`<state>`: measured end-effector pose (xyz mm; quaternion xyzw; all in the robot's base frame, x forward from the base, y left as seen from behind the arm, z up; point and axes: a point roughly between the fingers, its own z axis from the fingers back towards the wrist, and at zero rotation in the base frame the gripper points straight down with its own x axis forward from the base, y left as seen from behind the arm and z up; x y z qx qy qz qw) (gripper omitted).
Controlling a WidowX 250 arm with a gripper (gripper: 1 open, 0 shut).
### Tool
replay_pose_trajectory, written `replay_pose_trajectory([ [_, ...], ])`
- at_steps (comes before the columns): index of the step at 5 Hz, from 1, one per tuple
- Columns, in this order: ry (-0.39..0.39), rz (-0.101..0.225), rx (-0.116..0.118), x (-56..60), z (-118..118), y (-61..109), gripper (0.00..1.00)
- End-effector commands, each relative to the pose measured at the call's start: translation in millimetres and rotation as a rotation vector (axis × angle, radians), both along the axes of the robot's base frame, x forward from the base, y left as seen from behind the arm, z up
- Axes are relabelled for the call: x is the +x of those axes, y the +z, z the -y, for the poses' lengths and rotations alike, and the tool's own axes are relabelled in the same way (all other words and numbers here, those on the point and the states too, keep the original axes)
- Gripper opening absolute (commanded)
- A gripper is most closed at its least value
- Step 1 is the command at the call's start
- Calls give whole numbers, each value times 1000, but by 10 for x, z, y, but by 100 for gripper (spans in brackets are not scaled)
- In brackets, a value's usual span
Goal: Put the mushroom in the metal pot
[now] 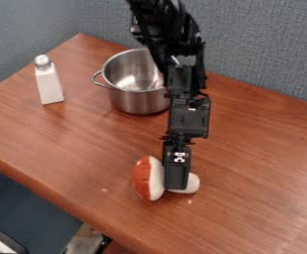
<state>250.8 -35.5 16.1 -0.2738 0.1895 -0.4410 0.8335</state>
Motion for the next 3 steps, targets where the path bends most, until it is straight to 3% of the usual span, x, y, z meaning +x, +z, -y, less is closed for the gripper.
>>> replay_pose_trajectory([
  [1, 162, 33, -10, 210, 16, -13, 0],
  [2, 305, 26, -18, 323, 36, -32, 0],
  [3, 344, 67, -28, 373, -128, 67, 0],
])
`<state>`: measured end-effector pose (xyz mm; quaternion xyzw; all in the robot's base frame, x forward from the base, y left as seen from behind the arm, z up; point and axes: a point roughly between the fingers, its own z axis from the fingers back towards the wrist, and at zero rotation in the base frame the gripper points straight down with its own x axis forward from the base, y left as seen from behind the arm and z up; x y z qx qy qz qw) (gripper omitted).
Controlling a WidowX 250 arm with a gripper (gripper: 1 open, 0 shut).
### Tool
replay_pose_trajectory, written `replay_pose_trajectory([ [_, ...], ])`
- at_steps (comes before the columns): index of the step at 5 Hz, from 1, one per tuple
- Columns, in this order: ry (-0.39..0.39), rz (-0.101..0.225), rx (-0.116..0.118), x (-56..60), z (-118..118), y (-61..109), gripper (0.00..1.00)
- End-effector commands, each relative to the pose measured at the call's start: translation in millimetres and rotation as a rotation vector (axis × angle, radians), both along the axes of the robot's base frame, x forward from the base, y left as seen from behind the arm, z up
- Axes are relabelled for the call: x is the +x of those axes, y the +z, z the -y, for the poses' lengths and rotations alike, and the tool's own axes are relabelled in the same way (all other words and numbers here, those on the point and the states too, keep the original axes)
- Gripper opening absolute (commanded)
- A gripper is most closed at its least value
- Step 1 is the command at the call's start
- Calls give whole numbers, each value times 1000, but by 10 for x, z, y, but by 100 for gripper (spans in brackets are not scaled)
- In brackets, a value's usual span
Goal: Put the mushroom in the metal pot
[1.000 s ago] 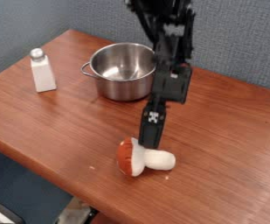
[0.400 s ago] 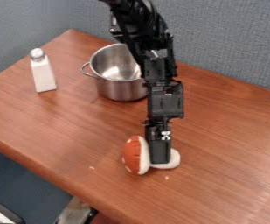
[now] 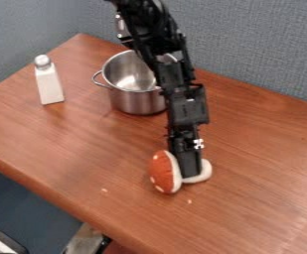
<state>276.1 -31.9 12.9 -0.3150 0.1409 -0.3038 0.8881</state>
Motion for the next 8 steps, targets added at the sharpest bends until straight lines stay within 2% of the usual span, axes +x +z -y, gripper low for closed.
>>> replay_pose_trajectory([
  [1, 64, 116, 13, 173, -250, 215, 0],
  [2, 56, 133, 62, 299, -313, 411, 0],
  [3, 59, 186, 120, 500, -406, 744, 0],
  [4, 112, 249, 145, 706, -617, 1018, 0],
  [5, 201, 257, 166, 908, -934, 1051, 0],
  [6, 264, 260, 189, 1023, -1188, 1033, 0],
  [8, 315, 233, 216, 1168, -1297, 807, 0],
])
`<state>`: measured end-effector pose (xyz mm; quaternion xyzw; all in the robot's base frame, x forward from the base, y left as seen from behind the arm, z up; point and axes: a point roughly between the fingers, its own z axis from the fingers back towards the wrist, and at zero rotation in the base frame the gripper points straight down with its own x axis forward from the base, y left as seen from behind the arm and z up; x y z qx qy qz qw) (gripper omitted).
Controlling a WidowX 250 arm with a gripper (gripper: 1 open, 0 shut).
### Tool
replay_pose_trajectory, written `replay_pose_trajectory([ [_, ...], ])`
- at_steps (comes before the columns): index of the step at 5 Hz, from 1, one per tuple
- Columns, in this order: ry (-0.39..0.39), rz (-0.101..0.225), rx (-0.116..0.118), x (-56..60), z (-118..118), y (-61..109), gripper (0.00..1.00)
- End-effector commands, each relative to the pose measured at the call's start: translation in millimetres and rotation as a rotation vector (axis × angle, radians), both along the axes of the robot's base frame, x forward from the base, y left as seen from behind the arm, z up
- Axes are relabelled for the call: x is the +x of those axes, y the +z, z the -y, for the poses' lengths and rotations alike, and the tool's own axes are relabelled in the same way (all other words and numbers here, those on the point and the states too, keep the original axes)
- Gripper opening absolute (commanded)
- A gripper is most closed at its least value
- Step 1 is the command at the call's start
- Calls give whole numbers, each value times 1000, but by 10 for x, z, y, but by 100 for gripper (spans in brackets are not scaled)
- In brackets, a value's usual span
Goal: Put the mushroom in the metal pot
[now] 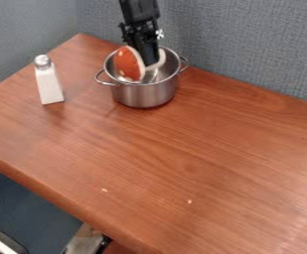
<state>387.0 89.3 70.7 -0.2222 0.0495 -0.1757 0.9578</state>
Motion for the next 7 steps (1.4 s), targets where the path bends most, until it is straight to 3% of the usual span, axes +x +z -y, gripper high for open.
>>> replay_pose_trajectory([
  [1, -36, 74, 25, 80, -15, 124, 0],
  [2, -76, 83, 17, 74, 54, 54, 0],
  [3, -125, 53, -14, -59, -9, 29, 0],
  [4, -175, 29, -44, -188, -74, 41, 100],
  [5, -225, 9, -70, -298, -150, 64, 100],
  [6, -273, 15, -106, -220, -89, 174, 0],
  [7, -321, 11, -142, -148, -26, 236, 100],
])
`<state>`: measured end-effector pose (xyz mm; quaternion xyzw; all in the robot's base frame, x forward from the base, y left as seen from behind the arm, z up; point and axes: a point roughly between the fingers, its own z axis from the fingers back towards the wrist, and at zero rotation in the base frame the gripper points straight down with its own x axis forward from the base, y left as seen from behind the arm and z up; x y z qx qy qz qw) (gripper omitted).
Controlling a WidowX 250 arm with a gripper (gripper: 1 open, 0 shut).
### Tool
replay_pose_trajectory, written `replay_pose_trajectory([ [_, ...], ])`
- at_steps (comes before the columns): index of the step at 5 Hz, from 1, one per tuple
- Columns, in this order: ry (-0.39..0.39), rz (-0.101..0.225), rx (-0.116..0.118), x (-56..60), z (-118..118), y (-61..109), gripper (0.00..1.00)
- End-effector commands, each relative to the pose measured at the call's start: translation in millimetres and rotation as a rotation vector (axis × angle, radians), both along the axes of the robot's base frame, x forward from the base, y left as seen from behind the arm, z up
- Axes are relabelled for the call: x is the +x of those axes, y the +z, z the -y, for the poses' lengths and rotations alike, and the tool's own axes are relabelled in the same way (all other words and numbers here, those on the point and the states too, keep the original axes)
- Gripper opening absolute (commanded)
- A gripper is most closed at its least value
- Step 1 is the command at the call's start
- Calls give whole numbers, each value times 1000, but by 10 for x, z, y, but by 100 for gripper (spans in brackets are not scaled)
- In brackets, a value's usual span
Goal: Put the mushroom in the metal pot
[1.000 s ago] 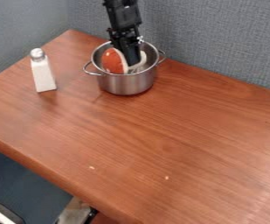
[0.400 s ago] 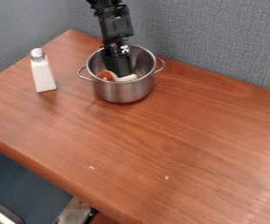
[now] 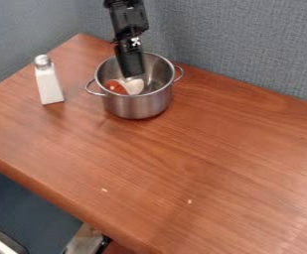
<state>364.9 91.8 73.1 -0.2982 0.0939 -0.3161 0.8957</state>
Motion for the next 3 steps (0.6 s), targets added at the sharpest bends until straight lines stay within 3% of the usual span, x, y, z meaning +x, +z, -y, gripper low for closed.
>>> replay_pose_trajectory([
  [1, 70, 75, 21, 91, -54, 158, 0],
  [2, 159, 73, 24, 96, -112, 93, 100],
  [3, 52, 57, 30, 86, -120, 103, 0],
])
